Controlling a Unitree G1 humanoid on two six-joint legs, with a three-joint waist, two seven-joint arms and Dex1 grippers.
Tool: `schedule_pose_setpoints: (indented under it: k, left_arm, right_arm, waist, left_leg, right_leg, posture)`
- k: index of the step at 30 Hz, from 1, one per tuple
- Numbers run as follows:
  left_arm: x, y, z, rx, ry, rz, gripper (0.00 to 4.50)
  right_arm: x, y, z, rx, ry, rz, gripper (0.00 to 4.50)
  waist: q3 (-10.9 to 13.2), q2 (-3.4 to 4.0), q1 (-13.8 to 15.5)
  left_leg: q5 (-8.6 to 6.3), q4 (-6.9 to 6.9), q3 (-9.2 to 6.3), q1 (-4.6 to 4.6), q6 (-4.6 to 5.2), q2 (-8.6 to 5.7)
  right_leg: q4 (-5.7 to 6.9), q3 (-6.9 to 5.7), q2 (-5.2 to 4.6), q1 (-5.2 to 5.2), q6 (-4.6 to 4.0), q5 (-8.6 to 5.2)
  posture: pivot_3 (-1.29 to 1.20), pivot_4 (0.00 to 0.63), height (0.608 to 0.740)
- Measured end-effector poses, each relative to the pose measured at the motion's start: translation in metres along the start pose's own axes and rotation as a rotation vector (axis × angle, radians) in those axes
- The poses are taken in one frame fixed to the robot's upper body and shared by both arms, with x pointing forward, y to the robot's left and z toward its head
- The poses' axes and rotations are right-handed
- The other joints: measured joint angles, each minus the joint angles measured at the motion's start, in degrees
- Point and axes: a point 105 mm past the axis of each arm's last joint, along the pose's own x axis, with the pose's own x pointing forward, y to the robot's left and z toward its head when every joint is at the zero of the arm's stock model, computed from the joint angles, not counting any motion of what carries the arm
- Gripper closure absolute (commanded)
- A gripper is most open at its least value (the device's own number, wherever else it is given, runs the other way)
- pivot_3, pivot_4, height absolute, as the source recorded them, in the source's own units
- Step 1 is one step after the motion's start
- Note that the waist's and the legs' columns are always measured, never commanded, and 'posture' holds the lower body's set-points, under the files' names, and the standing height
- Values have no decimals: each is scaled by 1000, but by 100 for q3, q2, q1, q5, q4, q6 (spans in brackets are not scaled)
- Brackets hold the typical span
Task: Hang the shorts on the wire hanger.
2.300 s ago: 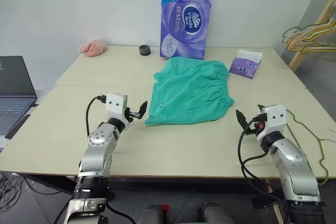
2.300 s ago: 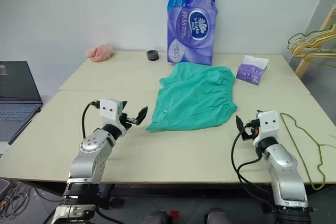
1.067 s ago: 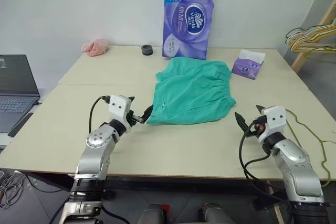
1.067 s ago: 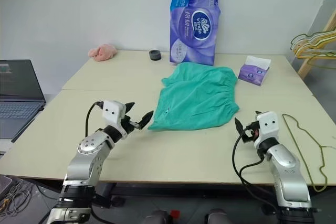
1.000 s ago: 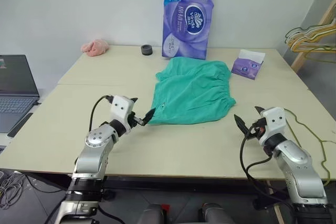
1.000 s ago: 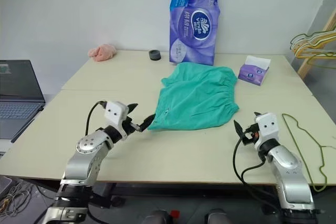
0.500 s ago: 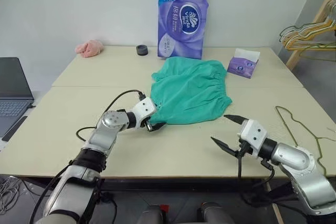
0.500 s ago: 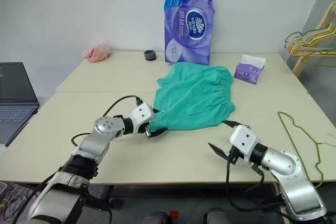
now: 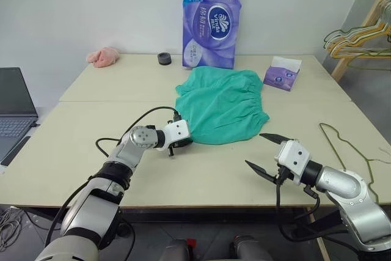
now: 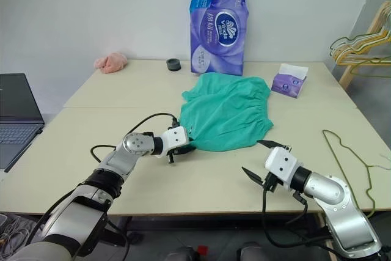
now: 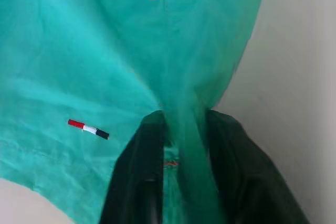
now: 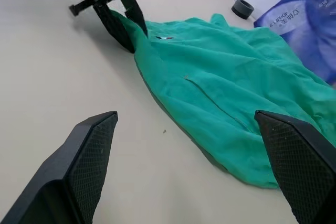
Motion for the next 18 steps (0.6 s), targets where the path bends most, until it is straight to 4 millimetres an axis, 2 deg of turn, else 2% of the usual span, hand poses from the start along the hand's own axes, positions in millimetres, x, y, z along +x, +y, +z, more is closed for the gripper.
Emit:
schedule_pose_setpoints:
  k: [2, 5, 7, 9, 12, 14, 18]
  left_arm:
    - [-1, 2, -1, -38, -5, 11, 4469]
    - [-5, 8, 4, -121, -36, 15, 4469]
    - [-11, 17, 16, -183, -90, 6, 4469]
    - [-26, 34, 34, -220, -161, 13, 4469]
    - [-49, 54, 53, -252, -238, 31, 4469]
    - [-60, 58, 61, -288, -274, 15, 4469]
    - [-65, 54, 75, -340, -329, -42, 4469]
  right_arm:
    - [1, -12, -8, -58, 44, -27, 23]
    - [2, -29, -22, -139, 115, -54, 23]
    - [5, -43, -32, -197, 170, -59, 23]
    - [12, -55, -40, -256, 204, -57, 23]
    - [24, -61, -48, -339, 225, -26, 23]
    - [37, -64, -52, -391, 228, 6, 23]
    - [62, -67, -59, -471, 228, 54, 23]
  waist:
    - [1, -1, -21]
    - [2, -2, -52]
    - [4, -4, -71]
    - [3, -4, -92]
    - [3, -3, -162]
    - [3, -3, -223]
    - [3, -4, -257]
  left_leg:
    - [0, -1, 1, -2, 0, 0]
    - [0, -2, 1, -7, 1, 1]
    - [0, -1, 2, -8, 1, 1]
    - [0, -3, -1, -7, 1, 2]
    - [-1, -4, -2, -5, 1, 2]
    - [-1, -4, -3, -2, 1, 2]
    - [0, -3, -12, -1, 0, 2]
  right_leg:
    - [0, 0, 0, -4, 0, 0]
    - [2, 0, 0, -9, 0, 0]
    - [4, 0, 0, -11, -1, 0]
    - [7, -1, 1, -11, -1, 0]
    - [14, -1, 1, -11, -1, 0]
    - [17, 1, 1, -11, -2, 1]
    - [23, 1, 1, -13, -29, 16]
  posture:
    - [-114, 27, 740]
    - [-106, 26, 740]
    - [-101, 26, 740]
    - [-101, 26, 740]
    - [-93, 26, 740]
    - [-84, 25, 740]
    - [-71, 23, 740]
